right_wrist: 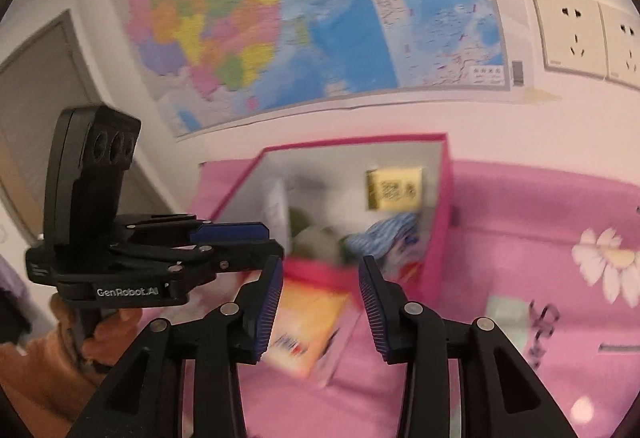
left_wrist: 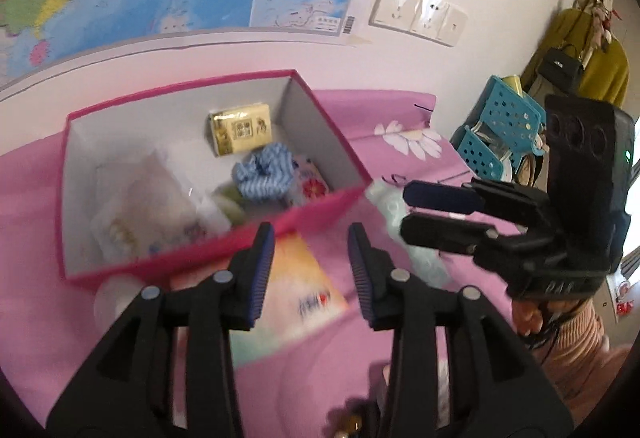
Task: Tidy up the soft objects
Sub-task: 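Carry the gold paper pack over the pink box and open the right tool, then grasp the clear plastic packet on the cloth with the right tool, then lift the clear packet over the pink box and release it with the right tool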
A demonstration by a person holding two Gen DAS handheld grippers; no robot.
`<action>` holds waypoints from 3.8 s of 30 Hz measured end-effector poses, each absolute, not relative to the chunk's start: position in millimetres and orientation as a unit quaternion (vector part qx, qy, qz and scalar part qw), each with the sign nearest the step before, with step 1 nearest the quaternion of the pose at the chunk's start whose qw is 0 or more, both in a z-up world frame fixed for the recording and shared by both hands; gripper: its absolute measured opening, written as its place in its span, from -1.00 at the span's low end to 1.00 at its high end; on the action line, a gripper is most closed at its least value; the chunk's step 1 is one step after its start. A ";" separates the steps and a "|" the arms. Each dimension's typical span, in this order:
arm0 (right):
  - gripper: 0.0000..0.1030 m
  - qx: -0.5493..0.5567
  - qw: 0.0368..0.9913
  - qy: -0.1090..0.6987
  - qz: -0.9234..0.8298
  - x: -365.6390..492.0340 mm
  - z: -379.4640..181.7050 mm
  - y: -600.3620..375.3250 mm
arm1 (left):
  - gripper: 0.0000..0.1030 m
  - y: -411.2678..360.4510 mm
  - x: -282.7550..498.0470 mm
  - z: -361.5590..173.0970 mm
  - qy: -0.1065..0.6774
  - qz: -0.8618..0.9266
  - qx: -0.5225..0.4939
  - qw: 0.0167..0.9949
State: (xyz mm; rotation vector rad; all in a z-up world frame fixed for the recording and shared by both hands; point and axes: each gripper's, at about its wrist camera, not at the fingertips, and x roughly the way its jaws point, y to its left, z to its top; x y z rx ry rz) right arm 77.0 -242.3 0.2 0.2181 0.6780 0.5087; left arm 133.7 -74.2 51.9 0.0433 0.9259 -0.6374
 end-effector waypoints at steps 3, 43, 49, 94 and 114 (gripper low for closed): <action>-0.21 0.111 0.900 0.331 0.262 55.8 -1.2 -237.8 | -0.19 -65.4 106.4 48.4 0.430 -0.307 0.031 0.848; -0.85 0.124 0.852 0.434 0.267 -65.0 -92.7 -244.6 | -0.19 -84.1 5.0 -38.0 0.506 -0.397 0.052 0.764; -0.86 0.089 0.864 0.403 0.287 -31.5 -73.8 -230.1 | -0.19 -90.9 22.8 -40.1 0.507 -0.391 0.054 0.766; -0.62 0.187 0.863 0.421 0.207 -2.4 -123.4 -263.1 | 0.08 -100.5 72.6 -69.5 0.586 -0.390 -0.002 0.711; -0.86 0.229 0.871 0.331 0.282 -11.6 -70.1 -267.8 | 0.11 -76.9 73.6 -24.6 0.523 -0.395 -0.039 0.754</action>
